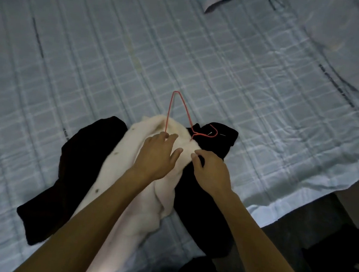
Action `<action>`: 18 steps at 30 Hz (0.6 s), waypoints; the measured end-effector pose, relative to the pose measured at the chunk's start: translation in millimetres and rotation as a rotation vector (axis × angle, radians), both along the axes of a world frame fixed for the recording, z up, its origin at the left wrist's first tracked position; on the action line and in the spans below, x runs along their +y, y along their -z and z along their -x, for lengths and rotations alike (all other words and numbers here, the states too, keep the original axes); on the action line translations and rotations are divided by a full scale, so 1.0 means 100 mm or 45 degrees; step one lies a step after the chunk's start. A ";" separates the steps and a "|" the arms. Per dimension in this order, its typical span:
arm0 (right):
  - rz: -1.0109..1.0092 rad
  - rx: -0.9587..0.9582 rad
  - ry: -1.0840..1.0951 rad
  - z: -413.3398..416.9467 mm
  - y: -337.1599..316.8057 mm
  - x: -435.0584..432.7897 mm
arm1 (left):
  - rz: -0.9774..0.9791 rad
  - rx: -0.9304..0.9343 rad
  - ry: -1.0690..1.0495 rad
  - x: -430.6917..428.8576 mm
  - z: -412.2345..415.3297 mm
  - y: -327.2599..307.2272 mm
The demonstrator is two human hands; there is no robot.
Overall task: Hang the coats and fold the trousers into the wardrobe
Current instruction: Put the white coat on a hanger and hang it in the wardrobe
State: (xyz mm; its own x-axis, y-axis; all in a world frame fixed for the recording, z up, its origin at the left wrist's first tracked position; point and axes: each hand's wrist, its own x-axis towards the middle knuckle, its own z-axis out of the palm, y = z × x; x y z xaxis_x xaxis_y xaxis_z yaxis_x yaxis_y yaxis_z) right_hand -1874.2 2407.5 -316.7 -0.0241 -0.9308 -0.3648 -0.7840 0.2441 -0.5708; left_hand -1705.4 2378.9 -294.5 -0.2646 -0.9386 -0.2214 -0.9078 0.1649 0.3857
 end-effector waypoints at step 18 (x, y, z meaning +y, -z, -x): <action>-0.276 0.167 0.360 -0.20 1.47 -1.00 | -0.146 -0.146 -0.009 -1.00 0.04 1.56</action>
State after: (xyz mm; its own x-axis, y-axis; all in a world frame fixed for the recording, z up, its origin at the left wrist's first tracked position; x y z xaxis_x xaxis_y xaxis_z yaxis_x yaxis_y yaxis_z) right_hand -1853.9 2307.4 -463.8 -0.3283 -0.7823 -0.5294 -0.7316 0.5651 -0.3814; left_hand -1709.0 2278.8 -450.3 -0.2253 -0.9071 -0.3555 -0.9479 0.1196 0.2954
